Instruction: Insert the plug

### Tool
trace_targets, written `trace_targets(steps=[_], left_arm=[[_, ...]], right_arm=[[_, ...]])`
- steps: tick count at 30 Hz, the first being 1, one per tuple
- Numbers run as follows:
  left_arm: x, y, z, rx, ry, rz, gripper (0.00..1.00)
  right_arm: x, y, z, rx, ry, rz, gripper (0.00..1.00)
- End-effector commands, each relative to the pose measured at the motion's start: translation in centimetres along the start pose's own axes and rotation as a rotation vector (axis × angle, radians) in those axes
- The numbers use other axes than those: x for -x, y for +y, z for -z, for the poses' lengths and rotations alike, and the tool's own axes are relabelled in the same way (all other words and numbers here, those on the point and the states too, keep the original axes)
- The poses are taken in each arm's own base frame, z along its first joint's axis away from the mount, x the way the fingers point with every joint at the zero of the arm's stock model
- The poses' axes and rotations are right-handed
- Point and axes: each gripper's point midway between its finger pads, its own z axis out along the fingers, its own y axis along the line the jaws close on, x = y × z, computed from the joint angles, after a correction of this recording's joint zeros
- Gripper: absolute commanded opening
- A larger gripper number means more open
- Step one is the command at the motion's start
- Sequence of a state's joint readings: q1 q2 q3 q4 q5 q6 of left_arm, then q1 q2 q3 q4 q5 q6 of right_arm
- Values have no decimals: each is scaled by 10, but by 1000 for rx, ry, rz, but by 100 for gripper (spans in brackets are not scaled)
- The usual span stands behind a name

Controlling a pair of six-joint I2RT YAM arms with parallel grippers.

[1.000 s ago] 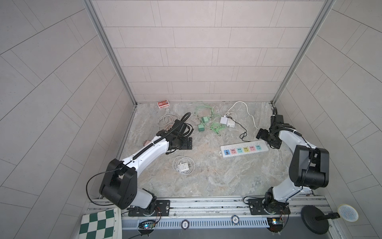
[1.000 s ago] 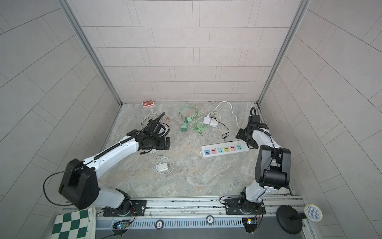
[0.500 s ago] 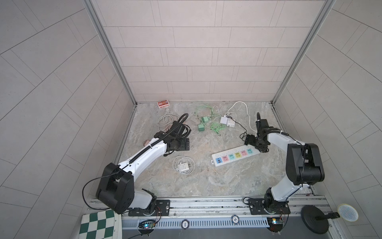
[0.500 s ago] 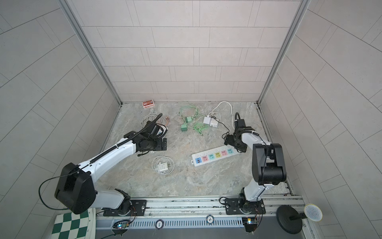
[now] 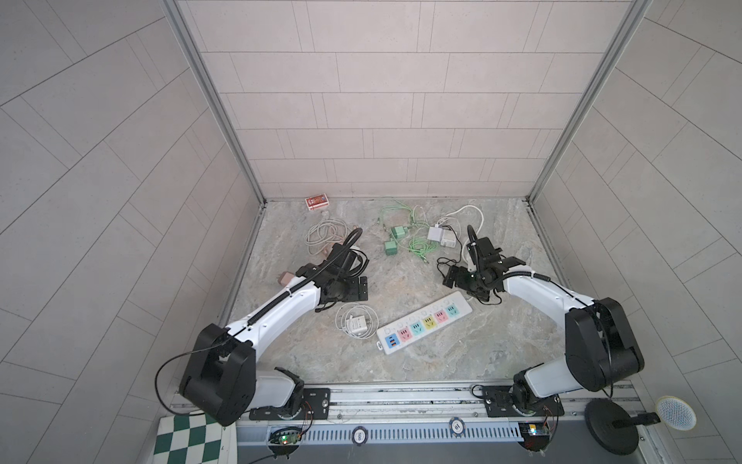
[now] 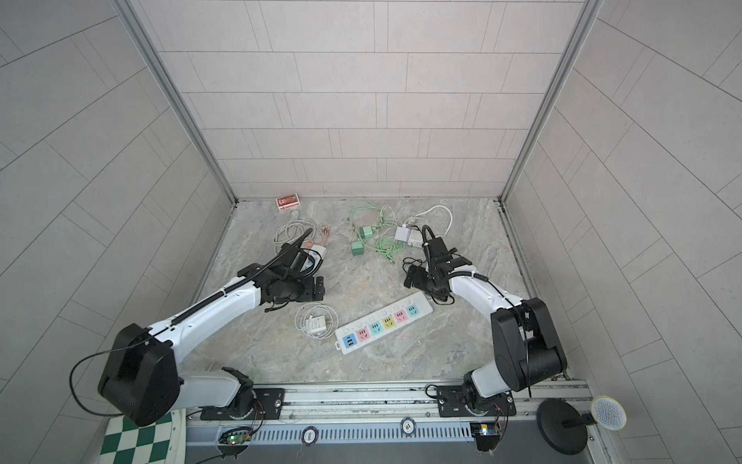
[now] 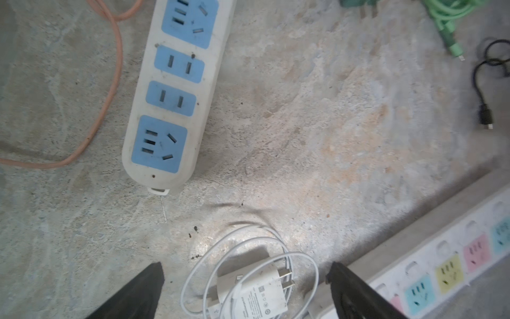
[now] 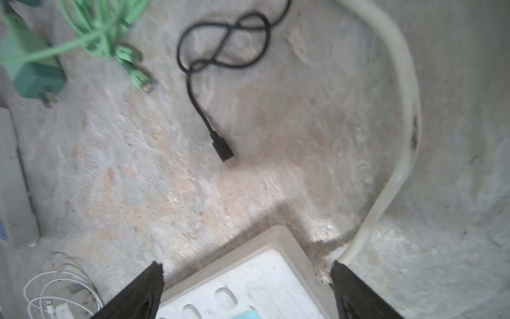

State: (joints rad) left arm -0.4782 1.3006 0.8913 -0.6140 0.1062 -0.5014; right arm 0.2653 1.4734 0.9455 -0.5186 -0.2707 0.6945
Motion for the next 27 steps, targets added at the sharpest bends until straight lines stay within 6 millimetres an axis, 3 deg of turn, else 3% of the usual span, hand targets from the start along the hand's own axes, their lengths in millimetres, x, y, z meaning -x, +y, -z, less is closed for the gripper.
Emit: trace_targets(steps=[1,14,21,27], left_arm=[[-20,-5,9,-72,24,9,100],[-66,13,24,-31,64,65,99],[-68,-20,26,-82,51,-51,97],[-68,-42,21,-119,61,-130,97]], right_arm=[[9,-2,18,-65,-2,90,95],[56,-9,15,-206,-66,192,93],[95,-9,-9,-244,-86,180,87],[121,5,-34,-191,-71,163,72]])
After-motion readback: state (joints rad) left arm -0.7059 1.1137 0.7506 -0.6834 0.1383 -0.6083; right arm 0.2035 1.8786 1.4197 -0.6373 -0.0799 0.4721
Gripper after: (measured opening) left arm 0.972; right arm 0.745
